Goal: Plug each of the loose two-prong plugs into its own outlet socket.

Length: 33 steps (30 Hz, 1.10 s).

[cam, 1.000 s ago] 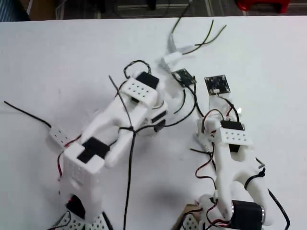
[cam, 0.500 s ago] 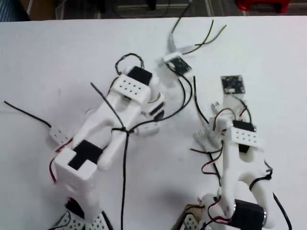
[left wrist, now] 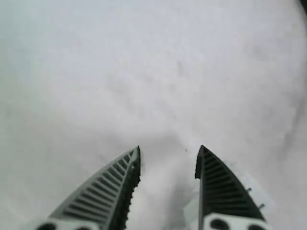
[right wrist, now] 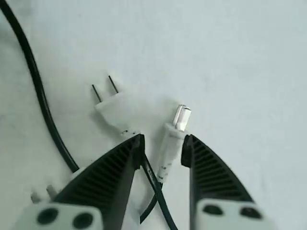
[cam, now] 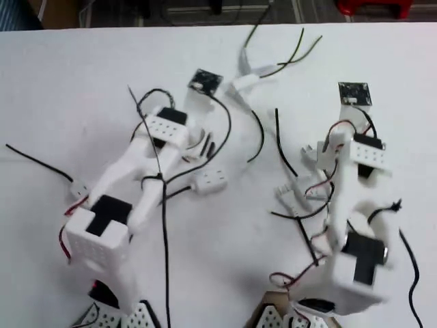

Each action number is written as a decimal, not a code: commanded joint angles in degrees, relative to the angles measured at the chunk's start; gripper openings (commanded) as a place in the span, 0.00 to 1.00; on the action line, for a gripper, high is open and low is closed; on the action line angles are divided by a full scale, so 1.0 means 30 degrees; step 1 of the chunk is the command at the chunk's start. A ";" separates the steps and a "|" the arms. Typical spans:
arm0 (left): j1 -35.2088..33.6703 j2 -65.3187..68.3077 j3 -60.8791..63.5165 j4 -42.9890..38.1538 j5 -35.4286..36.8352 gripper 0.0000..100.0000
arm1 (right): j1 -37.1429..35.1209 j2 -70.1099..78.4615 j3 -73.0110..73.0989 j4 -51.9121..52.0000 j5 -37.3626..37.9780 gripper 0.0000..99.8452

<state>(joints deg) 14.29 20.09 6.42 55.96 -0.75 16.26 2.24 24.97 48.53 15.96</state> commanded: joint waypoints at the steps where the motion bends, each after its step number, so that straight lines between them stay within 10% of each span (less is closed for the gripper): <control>1: -0.0777 -0.1363 0.0557 -0.1993 0.0293 0.20 | 0.1187 0.3033 -0.3018 0.0513 -0.0088 0.13; 17: -0.1392 -0.1363 0.0615 -0.2139 0.0322 0.20 | 0.2154 0.4381 -0.7766 0.5436 -0.0088 0.04; 33: -0.3385 -0.1333 0.0615 -0.2930 0.1641 0.20 | -0.5846 0.0571 -1.5531 1.2234 0.5744 0.04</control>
<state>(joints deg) 6.81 20.09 8.26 49.36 0.40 0.26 9.89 -12.40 81.49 27.74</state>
